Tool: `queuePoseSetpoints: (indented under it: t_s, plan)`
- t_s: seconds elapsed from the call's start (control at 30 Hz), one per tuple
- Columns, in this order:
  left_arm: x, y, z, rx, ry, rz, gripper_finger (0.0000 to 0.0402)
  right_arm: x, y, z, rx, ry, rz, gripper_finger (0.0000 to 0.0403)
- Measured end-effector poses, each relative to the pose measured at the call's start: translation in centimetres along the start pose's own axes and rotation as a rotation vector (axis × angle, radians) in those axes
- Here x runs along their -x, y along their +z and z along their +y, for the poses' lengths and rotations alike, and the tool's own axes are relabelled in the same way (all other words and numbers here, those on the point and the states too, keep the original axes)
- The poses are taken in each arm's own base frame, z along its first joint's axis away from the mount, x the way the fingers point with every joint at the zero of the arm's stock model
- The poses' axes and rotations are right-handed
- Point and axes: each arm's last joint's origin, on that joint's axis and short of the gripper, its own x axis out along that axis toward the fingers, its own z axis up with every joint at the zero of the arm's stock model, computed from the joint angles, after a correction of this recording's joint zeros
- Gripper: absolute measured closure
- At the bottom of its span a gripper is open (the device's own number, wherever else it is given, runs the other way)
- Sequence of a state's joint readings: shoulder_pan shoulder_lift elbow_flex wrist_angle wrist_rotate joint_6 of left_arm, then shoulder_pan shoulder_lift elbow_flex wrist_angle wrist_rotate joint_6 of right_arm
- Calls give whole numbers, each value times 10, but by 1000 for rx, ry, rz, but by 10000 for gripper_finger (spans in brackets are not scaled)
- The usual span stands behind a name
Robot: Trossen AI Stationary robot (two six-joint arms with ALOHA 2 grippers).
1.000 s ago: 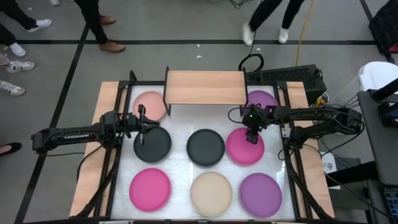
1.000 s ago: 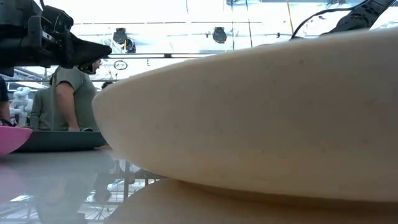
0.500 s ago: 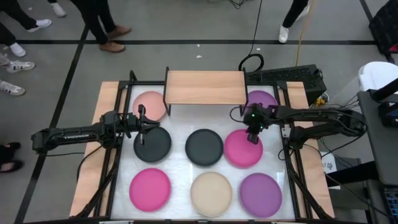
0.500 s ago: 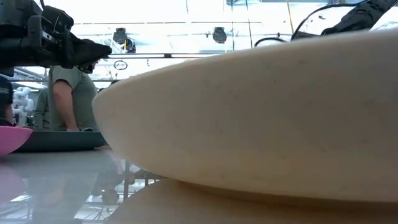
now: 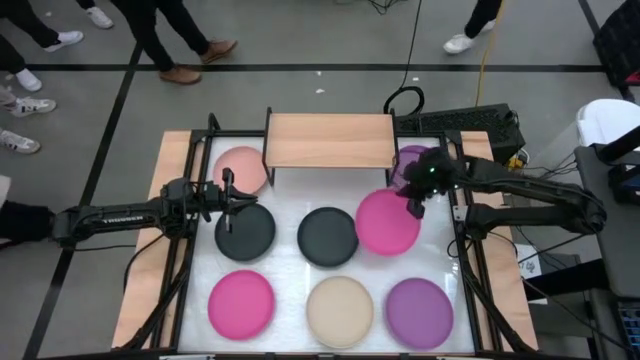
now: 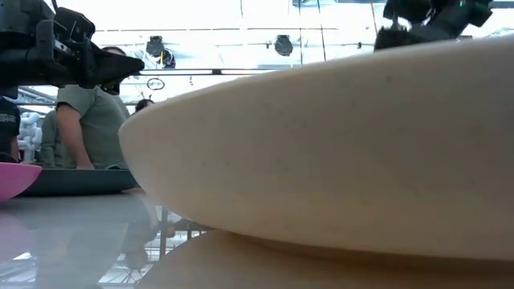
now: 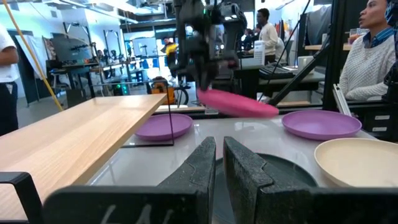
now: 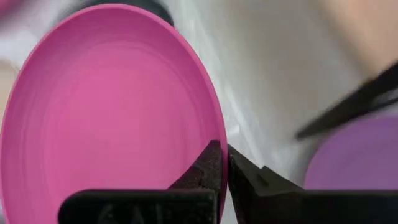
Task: Place and stack plates onto a shelf
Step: Put the right pink plate on the shelf
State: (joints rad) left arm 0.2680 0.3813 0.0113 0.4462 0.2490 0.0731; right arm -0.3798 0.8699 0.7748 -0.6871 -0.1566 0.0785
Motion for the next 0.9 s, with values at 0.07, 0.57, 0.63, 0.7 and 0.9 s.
queuePoseSetpoints:
  t_s: [0.07,0.57,0.63,0.7,0.9]
  plan:
    - [0,0,0,0,4,0,366,8,12,2,3,7,-105,402]
    - [0,4,2,42,48,-45,366,-9,80,-54,-104,-149,-498,403]
    - [0,6,2,71,51,-64,366,-13,89,-68,-126,-153,-485,403]
    - [0,9,2,75,53,-93,366,-15,101,-81,-138,-135,-483,403]
    - [1,10,2,77,54,-101,366,-17,131,-117,-156,-151,-435,403]
